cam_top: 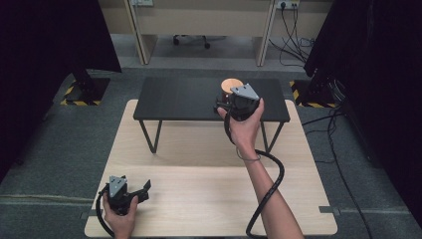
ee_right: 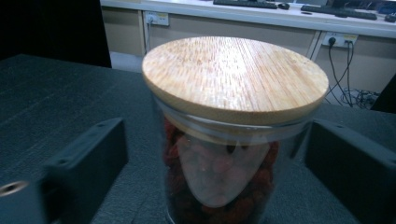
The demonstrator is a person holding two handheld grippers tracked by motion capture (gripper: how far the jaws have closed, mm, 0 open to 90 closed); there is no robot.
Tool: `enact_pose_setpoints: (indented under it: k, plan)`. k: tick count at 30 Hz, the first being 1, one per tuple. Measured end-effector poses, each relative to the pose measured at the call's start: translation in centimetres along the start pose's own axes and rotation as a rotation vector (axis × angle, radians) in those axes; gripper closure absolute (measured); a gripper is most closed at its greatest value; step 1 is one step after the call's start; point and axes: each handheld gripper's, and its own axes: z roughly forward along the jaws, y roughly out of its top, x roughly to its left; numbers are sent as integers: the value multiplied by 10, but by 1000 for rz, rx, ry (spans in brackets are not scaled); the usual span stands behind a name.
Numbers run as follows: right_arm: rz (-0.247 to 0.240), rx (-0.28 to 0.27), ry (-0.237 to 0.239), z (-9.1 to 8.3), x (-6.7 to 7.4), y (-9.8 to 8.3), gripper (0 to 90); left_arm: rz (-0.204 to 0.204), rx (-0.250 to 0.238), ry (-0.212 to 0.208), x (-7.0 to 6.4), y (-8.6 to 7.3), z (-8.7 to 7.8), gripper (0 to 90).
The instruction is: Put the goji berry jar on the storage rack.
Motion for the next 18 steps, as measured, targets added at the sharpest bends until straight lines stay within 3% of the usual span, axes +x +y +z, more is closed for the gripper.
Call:
enact_pose_setpoints:
  k: [11,18]
  plan:
    - [27,-26,47,-18,-8,-6,4,1,0,2,0,0,0,10]
    - [10,-37,82,-31,-12,-12,4,2,0,2,0,0,0,10]
